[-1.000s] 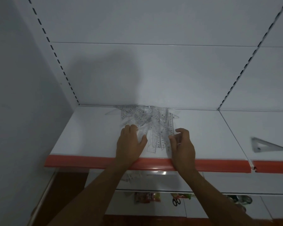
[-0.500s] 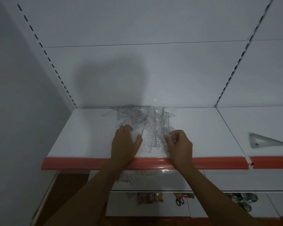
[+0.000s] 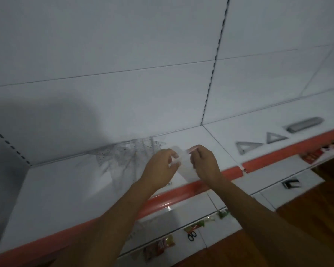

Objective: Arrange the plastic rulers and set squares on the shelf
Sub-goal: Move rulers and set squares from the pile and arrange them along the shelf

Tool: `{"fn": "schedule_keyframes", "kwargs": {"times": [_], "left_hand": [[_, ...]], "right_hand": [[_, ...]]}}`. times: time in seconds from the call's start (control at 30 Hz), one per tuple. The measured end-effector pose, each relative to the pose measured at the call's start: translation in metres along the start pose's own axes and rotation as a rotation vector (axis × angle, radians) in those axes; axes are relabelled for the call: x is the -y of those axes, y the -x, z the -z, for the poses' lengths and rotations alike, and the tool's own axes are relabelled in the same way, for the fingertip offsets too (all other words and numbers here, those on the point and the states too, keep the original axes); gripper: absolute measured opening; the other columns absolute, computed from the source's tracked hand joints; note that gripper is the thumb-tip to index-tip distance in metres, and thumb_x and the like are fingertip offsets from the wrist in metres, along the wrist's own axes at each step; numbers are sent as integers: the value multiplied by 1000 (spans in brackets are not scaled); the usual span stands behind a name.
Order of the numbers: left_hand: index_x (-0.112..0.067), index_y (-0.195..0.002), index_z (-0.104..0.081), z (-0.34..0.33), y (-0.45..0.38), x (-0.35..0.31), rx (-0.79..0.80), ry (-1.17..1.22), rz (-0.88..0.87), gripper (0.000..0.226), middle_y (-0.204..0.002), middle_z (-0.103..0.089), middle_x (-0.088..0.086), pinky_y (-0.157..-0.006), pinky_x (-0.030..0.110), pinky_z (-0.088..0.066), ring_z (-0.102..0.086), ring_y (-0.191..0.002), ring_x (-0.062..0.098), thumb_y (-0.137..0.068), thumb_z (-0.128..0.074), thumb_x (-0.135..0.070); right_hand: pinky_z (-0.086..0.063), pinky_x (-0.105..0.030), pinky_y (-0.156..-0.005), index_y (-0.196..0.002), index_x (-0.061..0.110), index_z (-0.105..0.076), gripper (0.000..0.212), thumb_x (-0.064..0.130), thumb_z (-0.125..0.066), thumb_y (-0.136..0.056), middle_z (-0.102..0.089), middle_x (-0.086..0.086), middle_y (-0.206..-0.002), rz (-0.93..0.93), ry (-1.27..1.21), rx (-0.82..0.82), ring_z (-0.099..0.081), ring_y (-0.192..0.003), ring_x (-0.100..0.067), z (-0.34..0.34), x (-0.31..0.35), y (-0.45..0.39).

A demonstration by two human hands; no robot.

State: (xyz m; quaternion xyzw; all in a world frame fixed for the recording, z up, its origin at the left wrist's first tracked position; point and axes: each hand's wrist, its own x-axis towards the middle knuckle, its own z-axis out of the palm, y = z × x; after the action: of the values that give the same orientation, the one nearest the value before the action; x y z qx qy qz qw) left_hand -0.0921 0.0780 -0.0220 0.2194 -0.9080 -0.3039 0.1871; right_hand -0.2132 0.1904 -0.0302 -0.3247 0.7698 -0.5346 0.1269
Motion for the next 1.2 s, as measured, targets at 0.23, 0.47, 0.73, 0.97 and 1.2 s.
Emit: {"fn": "schedule_keyframes", "kwargs": {"times": [0.23, 0.47, 0.73, 0.97, 1.2], "left_hand": [[-24, -97, -57, -69, -15, -84, 155, 6, -393, 13, -91, -51, -10, -72, 31, -43, -50, -86, 11, -91, -59, -36], [-22, -102, -56, -153, -11, -202, 219, 31, -490, 13, -99, -55, -10, -72, 18, -35, -50, -87, 7, -96, -52, -33], [-21, -102, -54, -251, -18, -327, 289, 88, -458, 14, -96, -52, -7, -73, 20, -38, -50, -86, 8, -97, -52, -33], [-21, -101, -52, -318, -22, -396, 363, 130, -411, 13, -93, -50, -8, -72, 18, -40, -52, -85, 8, -97, -52, -33], [-23, -100, -52, -363, -55, -435, 421, 146, -384, 18, -93, -55, -6, -78, 24, -50, -57, -87, 11, -95, -52, -39]], "right_hand": [[-43, -12, -55, -85, 20, -58, 29, -5, -44, -89, -59, 5, -80, -242, 124, -131, -55, -63, -1, 122, -27, 42], [-58, -37, -74, -110, 24, -54, 16, 30, -54, -95, -62, 1, -96, -396, 303, -341, -63, -82, -16, 244, -63, 108], [-57, -23, -69, -130, 26, -52, 49, 29, -69, -84, -61, 10, -102, -369, 360, -351, -61, -85, -7, 391, -104, 160], [-57, -23, -71, -137, 22, -46, 59, 24, -70, -84, -61, 2, -118, -348, 563, -365, -60, -87, -8, 471, -139, 172], [-46, -11, -59, -129, 21, -53, 51, 23, -72, -82, -60, 3, -115, -340, 576, -492, -58, -87, -7, 525, -169, 150]]}}
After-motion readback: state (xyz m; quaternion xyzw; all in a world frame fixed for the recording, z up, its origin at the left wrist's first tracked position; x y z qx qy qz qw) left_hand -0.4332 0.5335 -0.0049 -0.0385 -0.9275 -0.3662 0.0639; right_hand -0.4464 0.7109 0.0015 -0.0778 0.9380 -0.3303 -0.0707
